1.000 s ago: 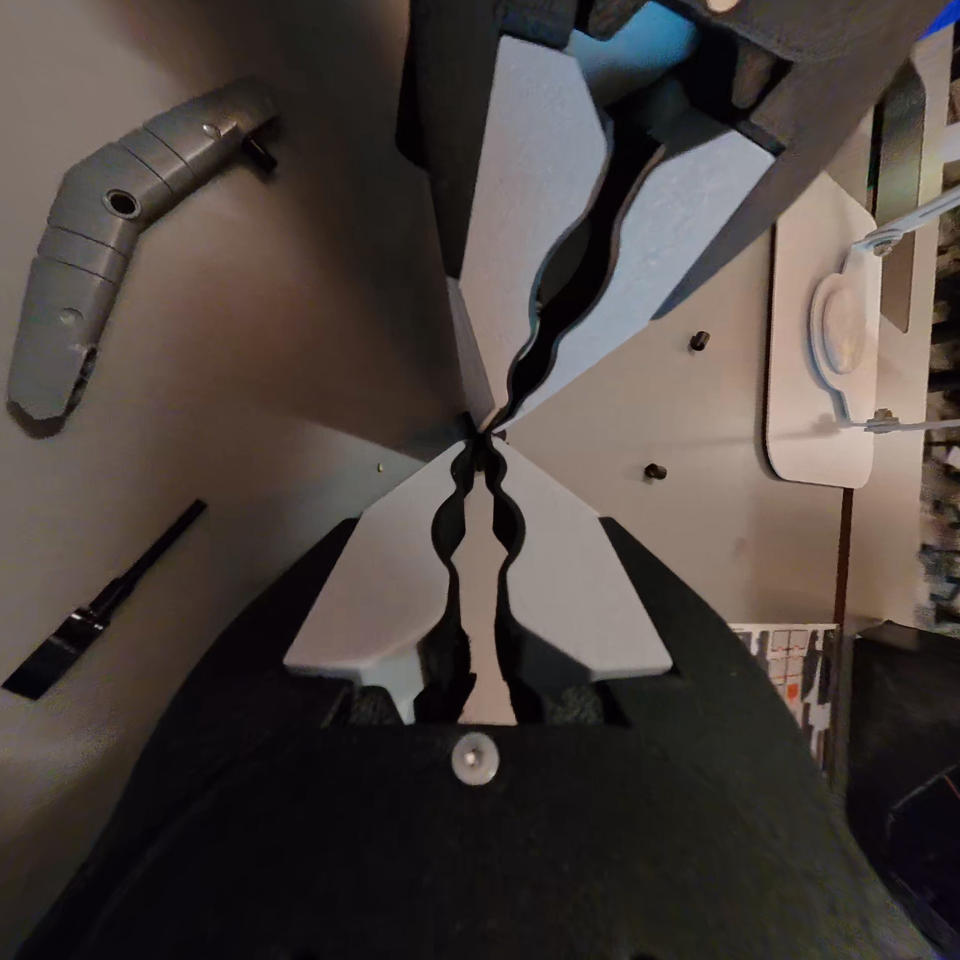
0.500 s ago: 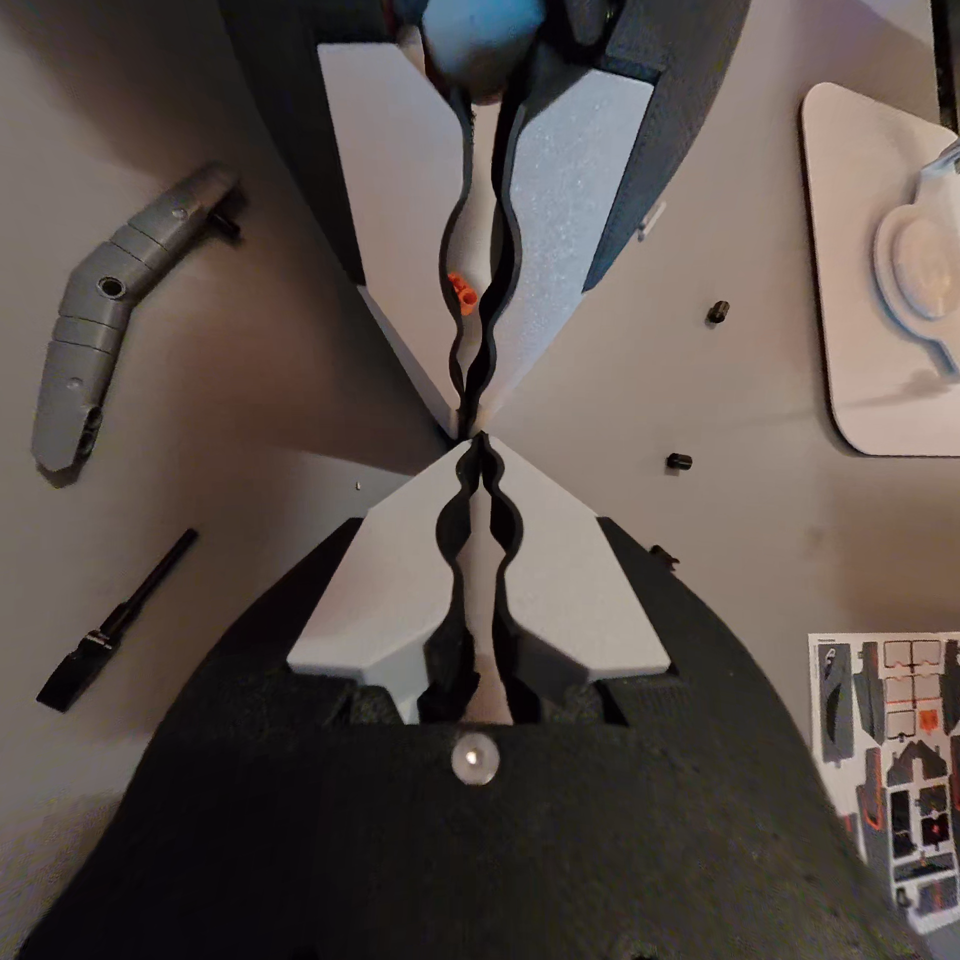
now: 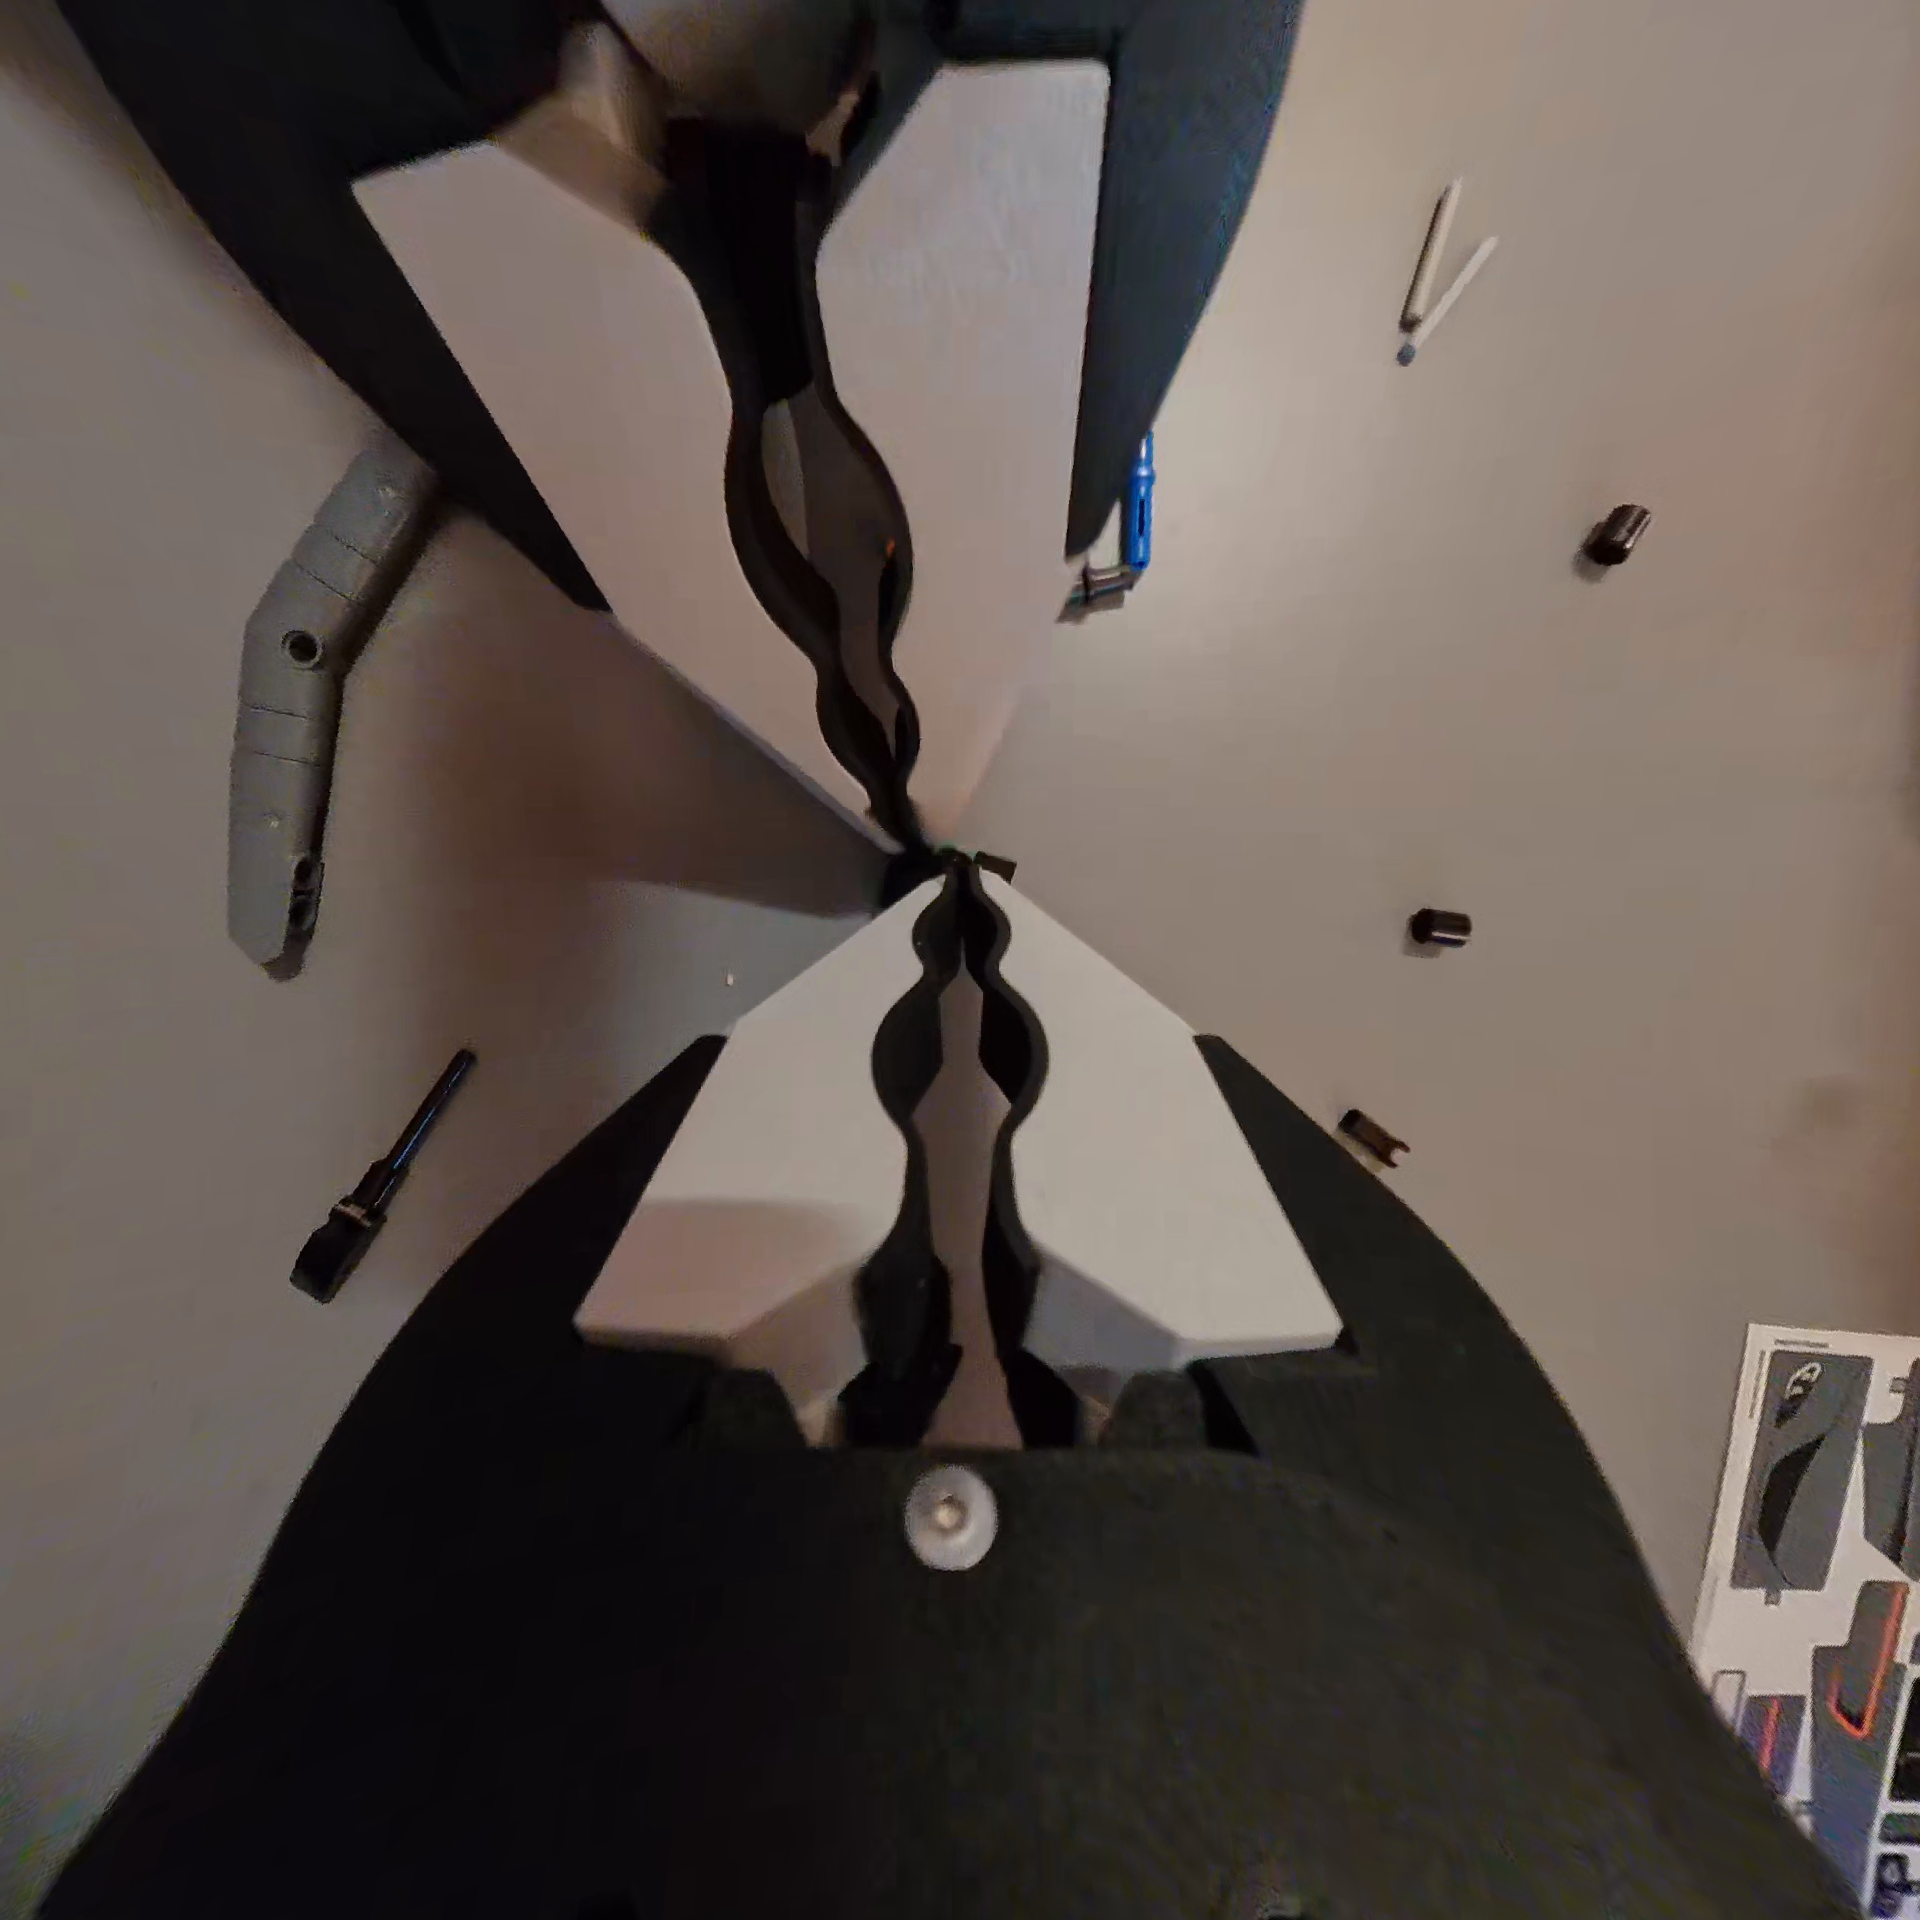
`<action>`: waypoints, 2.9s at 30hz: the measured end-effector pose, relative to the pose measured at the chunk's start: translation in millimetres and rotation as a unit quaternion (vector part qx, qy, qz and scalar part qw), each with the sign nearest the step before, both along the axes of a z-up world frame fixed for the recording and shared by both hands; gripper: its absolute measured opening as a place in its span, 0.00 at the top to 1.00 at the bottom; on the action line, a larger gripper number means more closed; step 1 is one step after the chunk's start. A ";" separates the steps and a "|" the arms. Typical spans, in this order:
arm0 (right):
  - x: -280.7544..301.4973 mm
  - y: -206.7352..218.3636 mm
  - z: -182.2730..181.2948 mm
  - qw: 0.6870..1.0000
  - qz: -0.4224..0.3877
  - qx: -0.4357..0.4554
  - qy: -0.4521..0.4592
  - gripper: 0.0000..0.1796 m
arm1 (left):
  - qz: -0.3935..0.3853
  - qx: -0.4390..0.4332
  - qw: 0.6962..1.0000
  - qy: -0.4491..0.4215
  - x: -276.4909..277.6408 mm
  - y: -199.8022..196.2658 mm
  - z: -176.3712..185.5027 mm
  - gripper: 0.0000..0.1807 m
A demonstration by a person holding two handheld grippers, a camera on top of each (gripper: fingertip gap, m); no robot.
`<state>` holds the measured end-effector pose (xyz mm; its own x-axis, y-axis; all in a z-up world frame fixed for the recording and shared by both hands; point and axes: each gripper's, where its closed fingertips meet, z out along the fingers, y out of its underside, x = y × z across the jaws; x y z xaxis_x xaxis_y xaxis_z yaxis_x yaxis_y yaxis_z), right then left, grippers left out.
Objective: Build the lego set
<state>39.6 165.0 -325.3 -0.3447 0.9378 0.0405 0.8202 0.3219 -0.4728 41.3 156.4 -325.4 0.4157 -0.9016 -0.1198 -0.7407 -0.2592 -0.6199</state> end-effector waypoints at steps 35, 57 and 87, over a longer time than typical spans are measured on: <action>-2.1 -4.0 6.8 0.993 -0.064 -0.063 0.072 1.00 | 0.032 0.001 0.999 -0.002 -4.8 4.8 -6.5 1.00; -2.6 -8.4 2.4 0.992 -0.065 -0.068 0.081 1.00 | 0.032 0.006 0.999 0.001 -5.1 5.2 -6.7 1.00; -2.3 -8.7 0.8 0.991 -0.121 -0.057 -0.023 1.00 | 0.047 0.032 0.998 0.002 -5.1 4.8 -6.8 1.00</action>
<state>37.3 156.4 -324.4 -0.1077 0.9909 -0.0803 0.8889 0.0597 -0.4543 36.2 161.1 -332.2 0.4966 -0.8495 -0.1779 -0.7182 -0.2872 -0.6338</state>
